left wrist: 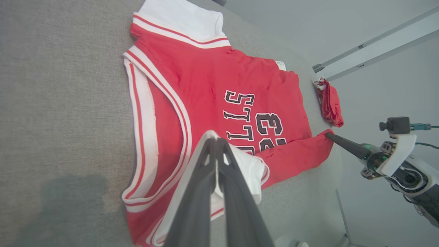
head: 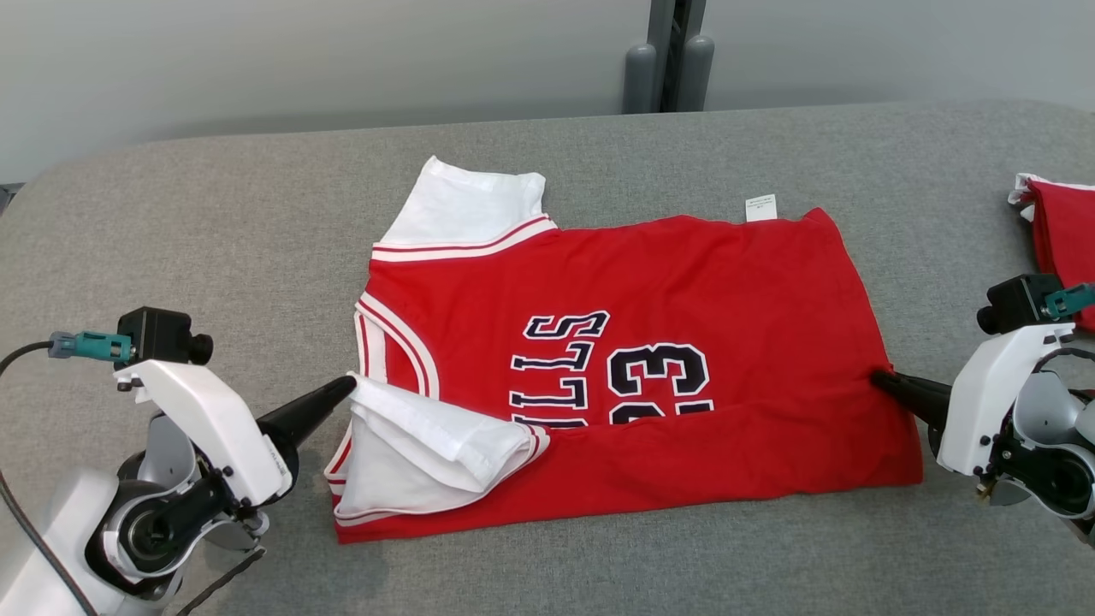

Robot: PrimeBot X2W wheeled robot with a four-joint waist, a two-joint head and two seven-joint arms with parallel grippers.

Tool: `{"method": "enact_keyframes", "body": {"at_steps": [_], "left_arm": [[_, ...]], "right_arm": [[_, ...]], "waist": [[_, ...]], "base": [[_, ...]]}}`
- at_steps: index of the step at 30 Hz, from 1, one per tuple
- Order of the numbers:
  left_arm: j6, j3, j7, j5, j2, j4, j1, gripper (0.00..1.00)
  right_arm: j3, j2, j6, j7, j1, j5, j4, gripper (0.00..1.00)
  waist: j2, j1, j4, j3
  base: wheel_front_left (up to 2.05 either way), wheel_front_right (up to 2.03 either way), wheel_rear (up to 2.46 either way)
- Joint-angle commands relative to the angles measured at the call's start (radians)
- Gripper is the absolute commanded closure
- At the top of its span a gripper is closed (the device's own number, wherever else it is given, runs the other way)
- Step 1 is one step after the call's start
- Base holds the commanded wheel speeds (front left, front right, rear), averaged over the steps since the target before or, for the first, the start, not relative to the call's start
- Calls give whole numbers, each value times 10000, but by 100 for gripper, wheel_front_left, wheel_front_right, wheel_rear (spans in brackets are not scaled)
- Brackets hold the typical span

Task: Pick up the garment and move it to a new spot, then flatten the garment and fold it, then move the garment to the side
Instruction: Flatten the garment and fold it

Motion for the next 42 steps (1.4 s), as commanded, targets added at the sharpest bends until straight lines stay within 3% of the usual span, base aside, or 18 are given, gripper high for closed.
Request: {"method": "enact_keyframes", "body": {"at_steps": [1,25,39,40,41,42], "left_arm": [[61,20,-89,105,-56,94,-234,100],[245,-391,-891,1023,-934,2124,-1315,100],[-35,-492,-1789,1590,-1340,3025,-1878,100],[-85,-507,-1913,1643,-1423,3202,-1931,100],[-93,-512,-1969,1681,-1459,3293,-1966,100],[-89,-516,-2073,1755,-1479,3385,-2009,100]], "right_arm": [[17,15,-5,-124,-45,-56,18,100],[391,136,-5,-1549,-468,-76,95,100],[713,173,-5,-1542,-635,194,260,100],[734,191,-5,-1498,-651,262,324,65],[713,222,-5,-1452,-616,390,399,9],[735,259,-5,-1476,-636,367,423,0]], "waist": [[0,0,-3,27],[0,0,-42,722],[0,0,-32,925],[0,0,-42,927],[0,0,-48,923],[0,0,-54,917]], "base": [[0,0,0],[0,0,0],[0,0,0],[0,0,0],[0,0,0],[0,0,0]]}}
